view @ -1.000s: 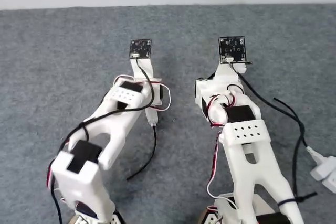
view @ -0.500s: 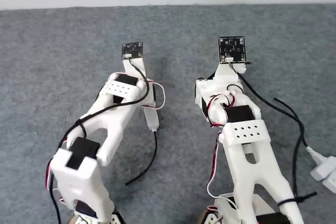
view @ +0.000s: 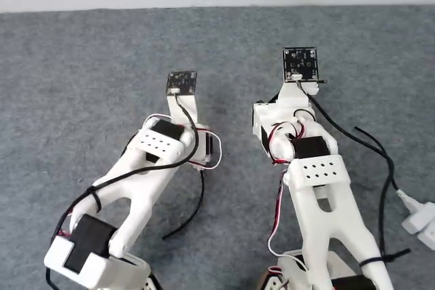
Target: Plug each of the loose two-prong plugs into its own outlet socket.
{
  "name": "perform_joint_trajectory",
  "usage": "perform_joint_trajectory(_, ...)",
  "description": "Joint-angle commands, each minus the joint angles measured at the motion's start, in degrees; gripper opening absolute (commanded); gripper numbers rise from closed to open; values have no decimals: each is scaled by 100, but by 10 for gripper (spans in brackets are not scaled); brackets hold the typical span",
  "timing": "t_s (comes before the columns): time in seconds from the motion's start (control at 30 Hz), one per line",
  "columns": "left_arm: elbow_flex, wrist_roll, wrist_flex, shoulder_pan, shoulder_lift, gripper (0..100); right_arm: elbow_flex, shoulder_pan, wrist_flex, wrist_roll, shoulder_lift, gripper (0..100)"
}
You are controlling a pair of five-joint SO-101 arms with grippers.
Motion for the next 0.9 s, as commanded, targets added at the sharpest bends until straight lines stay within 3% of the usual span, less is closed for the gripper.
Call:
perform_joint_trajectory(0.0, 4, 413, -105, 26, -185, 228, -466, 31, 57, -26, -127, 8)
perform_joint_trajectory(0.13, 242, 422, -404, -158, -185, 276, -466, 31, 57, -26, -127, 8)
perform_joint_trajectory(0.4, 690, 413, -976, -220, -185, 273, -466, 31, 57, -18, -127, 8)
perform_joint_trajectory(0.5, 690, 422, -993, -193, -185, 206, -466, 31, 57, -18, -127, 8)
perform_joint_trajectory(0.67, 567, 422, -1160, -211, 18, 7, -466, 22, 57, -18, -127, 8)
perform_joint_trajectory(0.87, -400, 422, -475, -220, 853, 13, -457, -57, 66, -18, -127, 8)
